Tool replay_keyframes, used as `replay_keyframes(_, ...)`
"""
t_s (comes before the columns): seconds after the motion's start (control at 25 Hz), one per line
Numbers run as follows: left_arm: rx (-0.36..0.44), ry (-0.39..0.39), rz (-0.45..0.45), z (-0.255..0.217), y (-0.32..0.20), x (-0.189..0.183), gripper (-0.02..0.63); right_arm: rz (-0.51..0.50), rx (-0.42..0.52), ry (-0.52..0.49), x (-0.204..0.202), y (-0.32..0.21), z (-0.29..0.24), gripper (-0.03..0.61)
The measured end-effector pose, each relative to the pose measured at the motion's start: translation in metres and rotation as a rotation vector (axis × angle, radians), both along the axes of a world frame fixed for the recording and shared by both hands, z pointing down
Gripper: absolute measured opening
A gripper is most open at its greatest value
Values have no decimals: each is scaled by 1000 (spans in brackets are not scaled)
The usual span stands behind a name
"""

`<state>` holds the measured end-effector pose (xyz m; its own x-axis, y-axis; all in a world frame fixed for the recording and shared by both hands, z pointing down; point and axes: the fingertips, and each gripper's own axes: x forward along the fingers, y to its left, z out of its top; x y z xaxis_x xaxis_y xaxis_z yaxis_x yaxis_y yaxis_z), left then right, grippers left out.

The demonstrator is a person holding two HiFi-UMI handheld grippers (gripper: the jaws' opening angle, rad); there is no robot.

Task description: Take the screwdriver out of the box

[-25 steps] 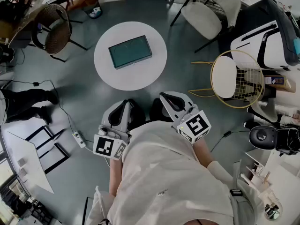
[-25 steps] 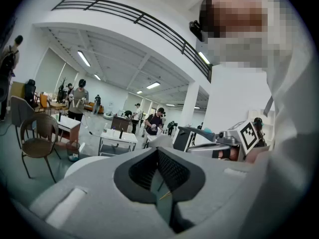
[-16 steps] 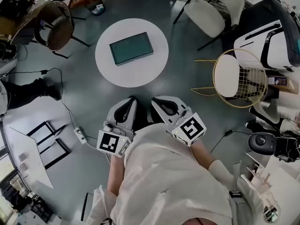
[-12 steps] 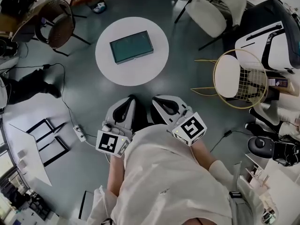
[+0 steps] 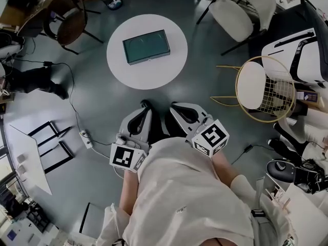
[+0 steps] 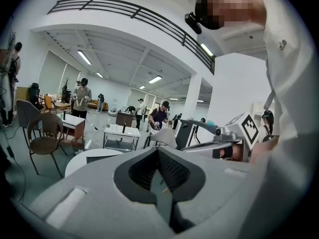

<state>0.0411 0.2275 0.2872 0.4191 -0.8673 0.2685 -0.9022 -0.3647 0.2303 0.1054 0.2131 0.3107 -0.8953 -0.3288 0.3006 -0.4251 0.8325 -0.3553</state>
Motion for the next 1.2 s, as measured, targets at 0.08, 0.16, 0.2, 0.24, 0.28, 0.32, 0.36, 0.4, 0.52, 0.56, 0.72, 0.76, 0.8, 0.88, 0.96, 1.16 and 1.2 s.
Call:
replay_keyframes(0.08,-7,-1,-9,1,3,-2,11,7,0,-16,-1,0,-1,6)
replay_keyframes(0.16,-14,1,-19,3,5,-5,11,18,17,-10,-2,-1,0,5)
replay_keyframes(0.2,-18,2,-22,4,6,-6,11,21,23,-3,-3,-2,1,6)
replay_keyframes(0.24,-22,2,-22,5,6,-8,11,23,25,4,-5,-3,2,6)
replay_keyframes(0.28,-26,3,-20,6,6,-9,11,27,22,10,-7,-4,4,6)
replay_keyframes(0.32,-30,2,-16,8,5,-12,11,34,18,15,-10,-7,6,6)
replay_keyframes(0.36,-32,2,-12,9,3,-16,11,42,15,23,-14,-10,7,6)
replay_keyframes(0.4,-32,2,-9,10,0,-21,11,51,13,30,-19,-14,9,6)
replay_keyframes(0.52,-33,9,13,13,-13,-36,12,71,17,49,-36,-26,9,6)
replay_keyframes(0.56,-33,7,30,13,-17,-39,11,74,20,54,-42,-28,8,6)
replay_keyframes(0.72,-13,-26,105,12,-38,-51,12,88,31,65,-64,-41,4,6)
replay_keyframes(0.76,-6,-26,115,11,-44,-55,11,96,32,68,-69,-45,4,6)
replay_keyframes(0.8,-1,-22,125,10,-49,-60,11,105,31,71,-74,-51,4,6)
replay_keyframes(0.88,5,-12,148,9,-59,-71,12,130,22,74,-85,-61,5,6)
replay_keyframes(0.96,4,-8,181,9,-67,-83,11,156,10,77,-98,-70,7,6)
replay_keyframes(1.16,-12,-48,231,15,-83,-117,11,209,8,107,-129,-85,12,6)
replay_keyframes(1.2,-20,-66,235,19,-86,-123,11,217,4,118,-132,-87,14,6)
